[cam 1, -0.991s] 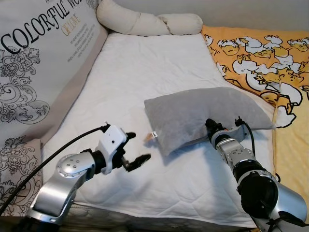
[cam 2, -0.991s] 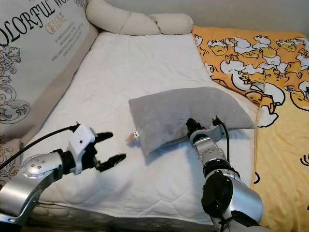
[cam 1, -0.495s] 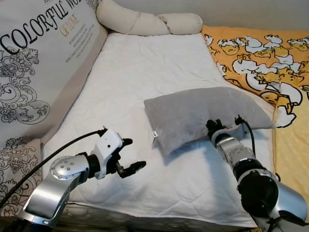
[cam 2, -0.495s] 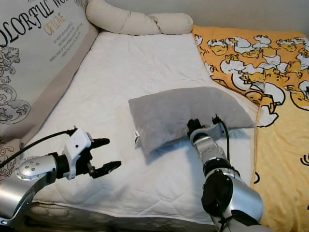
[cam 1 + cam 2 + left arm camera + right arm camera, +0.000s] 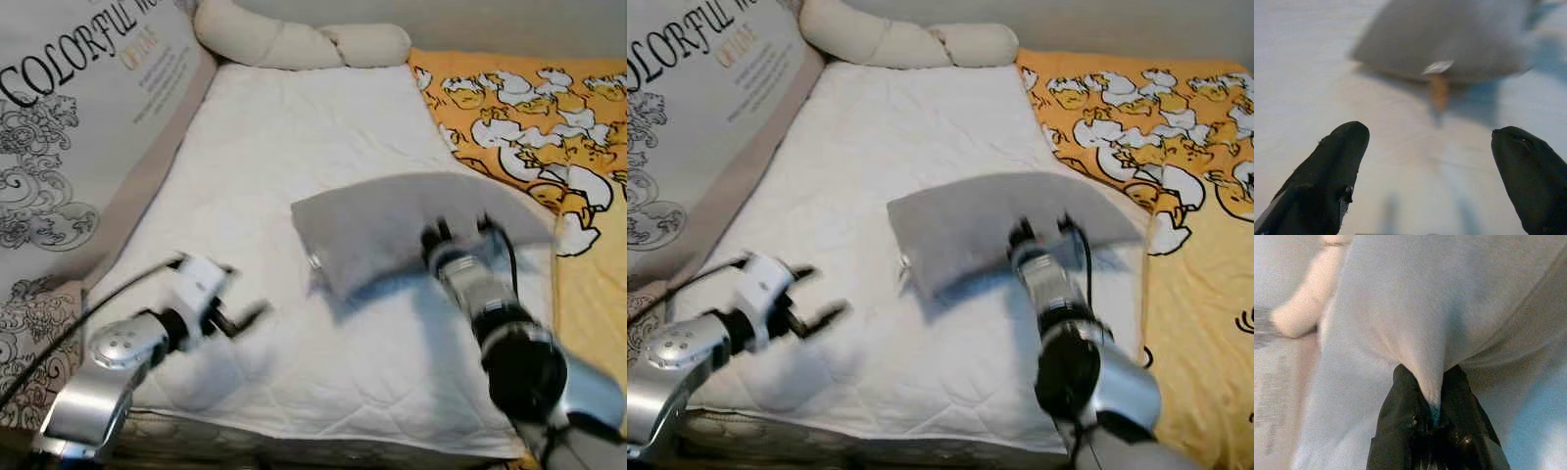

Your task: Clean up the room

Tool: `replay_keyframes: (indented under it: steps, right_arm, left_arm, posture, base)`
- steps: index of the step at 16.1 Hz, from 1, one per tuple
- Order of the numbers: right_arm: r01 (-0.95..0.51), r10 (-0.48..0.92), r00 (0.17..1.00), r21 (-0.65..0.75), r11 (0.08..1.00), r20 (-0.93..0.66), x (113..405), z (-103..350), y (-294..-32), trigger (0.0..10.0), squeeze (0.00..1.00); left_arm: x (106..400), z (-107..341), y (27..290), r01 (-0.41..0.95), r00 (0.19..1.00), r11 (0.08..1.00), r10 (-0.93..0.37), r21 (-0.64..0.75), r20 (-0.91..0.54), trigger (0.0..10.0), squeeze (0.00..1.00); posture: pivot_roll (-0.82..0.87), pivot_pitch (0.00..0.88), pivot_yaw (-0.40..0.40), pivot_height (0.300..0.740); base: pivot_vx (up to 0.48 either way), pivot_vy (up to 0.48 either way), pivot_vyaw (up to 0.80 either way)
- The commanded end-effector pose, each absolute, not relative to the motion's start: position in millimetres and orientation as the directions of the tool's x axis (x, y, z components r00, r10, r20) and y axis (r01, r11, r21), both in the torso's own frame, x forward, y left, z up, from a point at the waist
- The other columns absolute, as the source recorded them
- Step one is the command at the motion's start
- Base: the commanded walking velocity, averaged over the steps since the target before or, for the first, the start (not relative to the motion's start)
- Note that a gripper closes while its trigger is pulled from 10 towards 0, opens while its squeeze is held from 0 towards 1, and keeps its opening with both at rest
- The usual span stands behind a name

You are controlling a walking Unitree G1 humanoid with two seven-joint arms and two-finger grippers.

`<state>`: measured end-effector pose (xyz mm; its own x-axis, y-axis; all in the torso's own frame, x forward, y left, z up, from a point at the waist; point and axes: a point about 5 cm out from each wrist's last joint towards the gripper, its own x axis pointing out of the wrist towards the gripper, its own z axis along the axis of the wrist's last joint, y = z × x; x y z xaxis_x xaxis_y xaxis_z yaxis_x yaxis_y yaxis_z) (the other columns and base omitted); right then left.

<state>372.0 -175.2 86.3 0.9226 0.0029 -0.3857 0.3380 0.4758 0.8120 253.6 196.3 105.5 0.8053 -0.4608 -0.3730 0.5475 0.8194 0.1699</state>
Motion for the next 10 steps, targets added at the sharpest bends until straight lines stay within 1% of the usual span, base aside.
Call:
replay_keyframes:
  steps: [1, 2, 3, 5, 6, 8, 9, 10]
  right_arm:
    - [0.281, 0.021, 0.943, 0.826, 0.489, -0.333, 381, 103, -172, 0.0, 0.0]
    - [0.238, 0.053, 0.952, 0.839, 0.489, -0.301, 386, 113, -166, 0.0, 0.0]
    - [0.156, 0.119, 0.962, 0.849, 0.505, -0.247, 394, 129, -154, 0.0, 0.0]
    - [0.006, 0.237, 0.958, 0.838, 0.546, -0.161, 402, 153, -135, 0.0, 0.0]
    - [-0.051, 0.284, 0.95, 0.834, 0.55, -0.13, 404, 161, -128, 0.0, 0.0]
    - [-0.211, 0.417, 0.908, 0.808, 0.55, -0.047, 408, 182, -111, 0.0, 0.0]
    - [-0.295, 0.485, 0.874, 0.785, 0.545, -0.008, 408, 192, -105, 0.0, 0.0]
    - [-0.4, 0.572, 0.819, 0.76, 0.511, 0.046, 406, 204, -102, 0.0, 0.0]
  left_arm:
    - [260, 111, 208, 0.458, 0.863, 0.862, -0.371, 0.219, -0.344, 10.0, 0.0]
    - [264, 114, 214, 0.394, 0.895, 0.889, -0.312, 0.235, -0.32, 10.0, 0.0]
    - [269, 120, 222, 0.31, 0.931, 0.917, -0.241, 0.249, -0.273, 10.0, 0.0]
    - [276, 131, 234, 0.193, 0.969, 0.945, -0.141, 0.265, -0.205, 10.0, 0.0]
    - [279, 135, 237, 0.15, 0.979, 0.952, -0.104, 0.267, -0.177, 10.0, 0.0]
    - [283, 141, 244, 0.083, 0.989, 0.962, -0.048, 0.26, -0.139, 10.0, 0.0]
    - [284, 143, 247, 0.067, 0.991, 0.961, -0.033, 0.267, -0.129, 10.0, 0.0]
    - [286, 147, 253, 0.029, 0.994, 0.962, 0.002, 0.273, -0.112, 10.0, 0.0]
  posture:
    - [0.02, 0.0, -0.005, 0.74]
    - [0.02, 0.0, -0.006, 0.74]
    - [0.02, 0.0, -0.009, 0.74]
    - [0.02, 0.0, -0.009, 0.74]
    - [0.02, 0.0, -0.009, 0.74]
    - [0.02, 0.0, -0.009, 0.74]
    - [0.03, 0.0, -0.009, 0.74]
    - [0.03, 0.0, -0.008, 0.74]
  base:
    - [0.0, 0.0, 0.0]
    - [0.0, 0.0, 0.0]
    - [0.0, 0.0, 0.0]
    - [0.0, 0.0, 0.0]
    - [0.0, 0.0, 0.0]
    - [0.0, 0.0, 0.0]
    - [0.0, 0.0, 0.0]
    - [0.0, 0.0, 0.0]
